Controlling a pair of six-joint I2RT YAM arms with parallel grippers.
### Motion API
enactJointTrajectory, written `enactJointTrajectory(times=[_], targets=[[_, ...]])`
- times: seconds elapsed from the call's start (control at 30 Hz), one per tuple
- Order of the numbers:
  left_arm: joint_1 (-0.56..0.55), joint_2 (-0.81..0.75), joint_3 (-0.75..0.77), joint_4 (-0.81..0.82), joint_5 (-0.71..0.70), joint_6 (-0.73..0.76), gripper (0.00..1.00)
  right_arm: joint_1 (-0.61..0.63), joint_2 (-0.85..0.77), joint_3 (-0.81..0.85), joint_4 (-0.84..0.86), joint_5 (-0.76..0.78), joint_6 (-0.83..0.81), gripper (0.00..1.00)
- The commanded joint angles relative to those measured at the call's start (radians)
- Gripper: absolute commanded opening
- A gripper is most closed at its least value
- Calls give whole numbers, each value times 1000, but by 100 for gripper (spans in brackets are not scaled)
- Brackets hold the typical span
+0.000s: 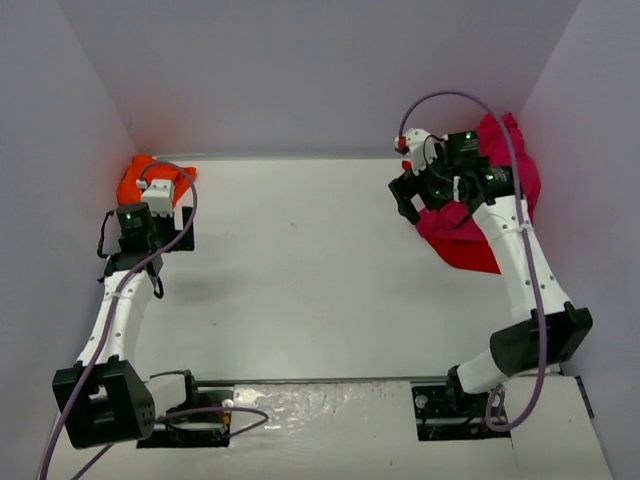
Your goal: Fold and stack the t-shirts
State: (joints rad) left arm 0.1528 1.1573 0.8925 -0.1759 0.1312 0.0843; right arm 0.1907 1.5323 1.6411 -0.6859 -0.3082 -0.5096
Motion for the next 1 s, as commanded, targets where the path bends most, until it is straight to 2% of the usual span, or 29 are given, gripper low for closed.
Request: enactJointTrajectory(times=[0.0, 0.07, 0.23, 0.4, 0.47, 0.5, 0.6, 0.63, 0.67, 0.7, 0.97], targets=[[8, -11, 22, 58, -1, 22, 97, -12, 207, 22, 129, 334, 46, 87], [7, -16, 16, 62, -4, 28, 97, -24, 259, 36, 191, 481, 84, 87], [8, -18, 13, 61, 0, 31, 97, -112, 441, 175, 236, 675, 139, 90], [8, -8, 8, 65, 8, 32, 97, -185, 580, 235, 236, 759, 151, 91], [8, 1, 6, 71, 17, 32, 97, -219, 623, 247, 229, 746, 152, 89], [8, 7, 6, 73, 22, 31, 97, -232, 648, 254, 224, 743, 151, 82], [7, 29, 19, 64, 30, 25, 97, -235, 716, 259, 214, 738, 138, 44], [5, 31, 21, 60, 28, 25, 97, -237, 719, 257, 213, 727, 136, 14], [6, 28, 19, 61, 26, 27, 97, -237, 722, 253, 213, 718, 139, 4], [7, 24, 16, 63, 23, 30, 97, -237, 722, 249, 214, 707, 141, 0], [7, 29, 8, 74, 26, 32, 97, -243, 626, 282, 218, 610, 144, 0]])
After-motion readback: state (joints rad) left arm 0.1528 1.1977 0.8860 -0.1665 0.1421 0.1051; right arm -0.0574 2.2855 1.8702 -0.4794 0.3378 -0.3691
